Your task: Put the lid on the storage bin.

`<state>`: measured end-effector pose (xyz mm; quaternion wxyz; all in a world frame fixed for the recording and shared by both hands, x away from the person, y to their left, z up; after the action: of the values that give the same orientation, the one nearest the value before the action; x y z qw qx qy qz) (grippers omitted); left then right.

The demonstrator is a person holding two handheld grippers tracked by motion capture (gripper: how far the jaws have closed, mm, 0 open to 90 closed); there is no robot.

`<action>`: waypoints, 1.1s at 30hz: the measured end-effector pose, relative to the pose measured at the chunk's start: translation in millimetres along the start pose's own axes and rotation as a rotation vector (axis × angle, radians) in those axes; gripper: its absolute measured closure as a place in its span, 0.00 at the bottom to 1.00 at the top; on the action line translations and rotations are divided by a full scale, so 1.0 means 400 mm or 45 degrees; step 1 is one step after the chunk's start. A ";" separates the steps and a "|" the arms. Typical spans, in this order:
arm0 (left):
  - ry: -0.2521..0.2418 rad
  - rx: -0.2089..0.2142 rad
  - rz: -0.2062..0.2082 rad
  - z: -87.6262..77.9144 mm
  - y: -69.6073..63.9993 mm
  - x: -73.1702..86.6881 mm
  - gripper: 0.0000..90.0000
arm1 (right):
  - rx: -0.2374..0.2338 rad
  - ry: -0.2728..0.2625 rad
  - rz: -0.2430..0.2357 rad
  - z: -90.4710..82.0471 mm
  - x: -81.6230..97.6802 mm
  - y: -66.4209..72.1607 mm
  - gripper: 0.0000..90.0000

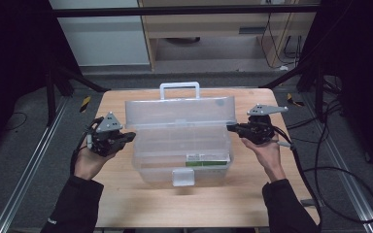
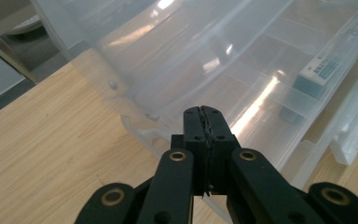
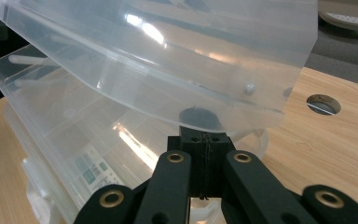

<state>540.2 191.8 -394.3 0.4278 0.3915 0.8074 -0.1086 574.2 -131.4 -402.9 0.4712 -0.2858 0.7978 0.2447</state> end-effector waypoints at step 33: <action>0.060 -0.030 -0.083 0.035 -0.027 0.116 0.98 | 0.075 0.072 -0.069 -0.049 0.129 0.021 1.00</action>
<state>525.7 202.3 -440.7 0.4097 0.3623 0.8308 -0.1036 536.1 -149.9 -439.4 0.4630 -0.3000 0.8097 0.2000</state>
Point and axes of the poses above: each handheld gripper's, and its own axes: z roughly forward along the jaws, x roughly out of its underside, y roughly to its left, the point moved 10 cm from there along z, roughly forward along the jaws, and after that the axes turned 2 degrees about -y, right-handed, at the moved point
